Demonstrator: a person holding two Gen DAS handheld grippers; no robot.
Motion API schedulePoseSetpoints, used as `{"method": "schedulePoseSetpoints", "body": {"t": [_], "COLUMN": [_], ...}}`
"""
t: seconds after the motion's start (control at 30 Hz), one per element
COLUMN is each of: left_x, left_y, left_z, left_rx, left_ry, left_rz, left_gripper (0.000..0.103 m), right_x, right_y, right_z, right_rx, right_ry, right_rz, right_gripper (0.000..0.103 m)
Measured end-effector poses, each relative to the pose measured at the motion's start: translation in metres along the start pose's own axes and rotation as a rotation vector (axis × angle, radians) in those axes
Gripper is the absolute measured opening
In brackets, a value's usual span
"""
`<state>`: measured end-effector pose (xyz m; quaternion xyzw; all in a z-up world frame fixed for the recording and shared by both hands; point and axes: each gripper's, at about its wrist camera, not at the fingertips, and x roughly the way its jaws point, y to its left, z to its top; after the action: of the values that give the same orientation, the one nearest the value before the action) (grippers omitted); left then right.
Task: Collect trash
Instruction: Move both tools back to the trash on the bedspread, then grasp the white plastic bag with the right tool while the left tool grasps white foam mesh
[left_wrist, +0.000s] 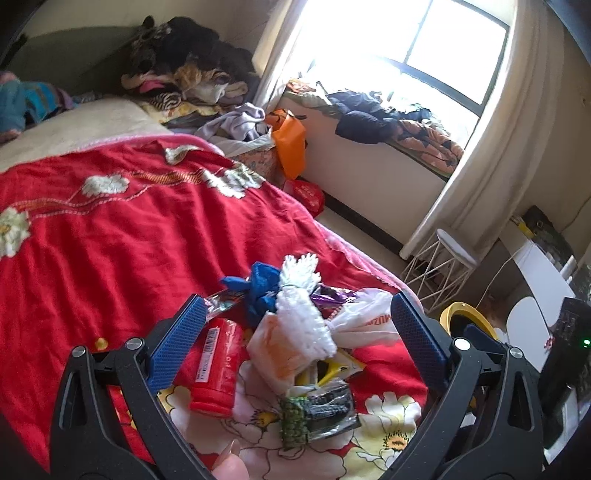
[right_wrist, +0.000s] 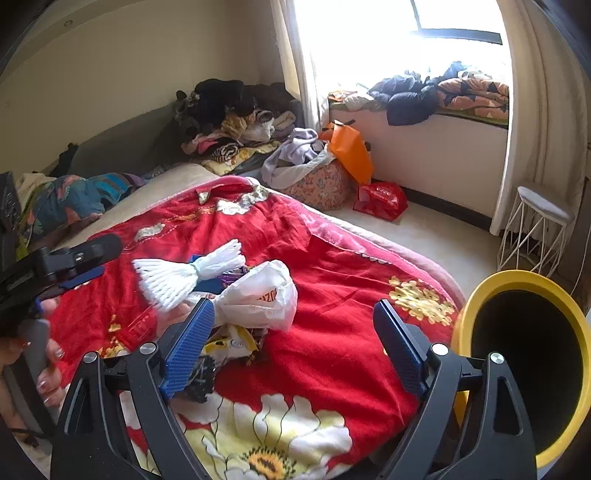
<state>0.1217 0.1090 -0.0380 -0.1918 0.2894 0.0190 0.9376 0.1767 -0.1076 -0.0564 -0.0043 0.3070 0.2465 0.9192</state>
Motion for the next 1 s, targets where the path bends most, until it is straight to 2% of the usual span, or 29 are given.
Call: {"method": "schedulePoseSetpoints", "body": {"t": [0.03,0.2,0.23,0.27,0.37,0.5,0.57,0.63,0.73,1.0], "left_x": [0.001,0.008,0.010,0.012,0.018,0.024,0.026,0.027,0.028,0.031], "left_y": [0.003,0.005,0.004,0.004,0.003,0.001,-0.002,-0.004,-0.007,-0.009], "left_z": [0.000,0.000,-0.001,-0.002,-0.003,-0.006,-0.008,-0.008,-0.009,-0.013], "left_rx": [-0.009,-0.025,-0.034,-0.039,-0.044,-0.045,-0.038,-0.033,-0.018,0.005], "left_ry": [0.005,0.026,0.033,0.039,0.058,0.074,0.078,0.080,0.079,0.094], "left_rz": [-0.004,-0.042,-0.062,-0.070,-0.076,-0.077,-0.076,-0.076,-0.071,-0.074], "left_gripper": [0.092,0.076,0.072,0.064,0.058,0.049,0.047,0.044,0.036,0.016], "right_x": [0.003,0.024,0.028,0.031,0.044,0.056,0.061,0.062,0.056,0.031], "right_y": [-0.002,-0.005,-0.006,-0.006,-0.011,-0.013,-0.013,-0.012,-0.010,-0.006], "right_z": [0.000,0.002,0.002,0.003,0.004,0.005,0.004,0.002,-0.001,-0.009], "right_rx": [0.000,0.000,0.002,0.006,0.026,0.047,0.059,0.069,0.064,0.045], "right_ry": [0.004,0.028,0.034,0.039,0.065,0.098,0.110,0.122,0.110,0.060], "right_rz": [-0.001,-0.015,-0.015,-0.014,-0.003,0.016,0.035,0.059,0.075,0.061], "right_gripper": [0.085,0.085,0.085,0.085,0.079,0.060,0.048,0.028,0.014,0.011]}}
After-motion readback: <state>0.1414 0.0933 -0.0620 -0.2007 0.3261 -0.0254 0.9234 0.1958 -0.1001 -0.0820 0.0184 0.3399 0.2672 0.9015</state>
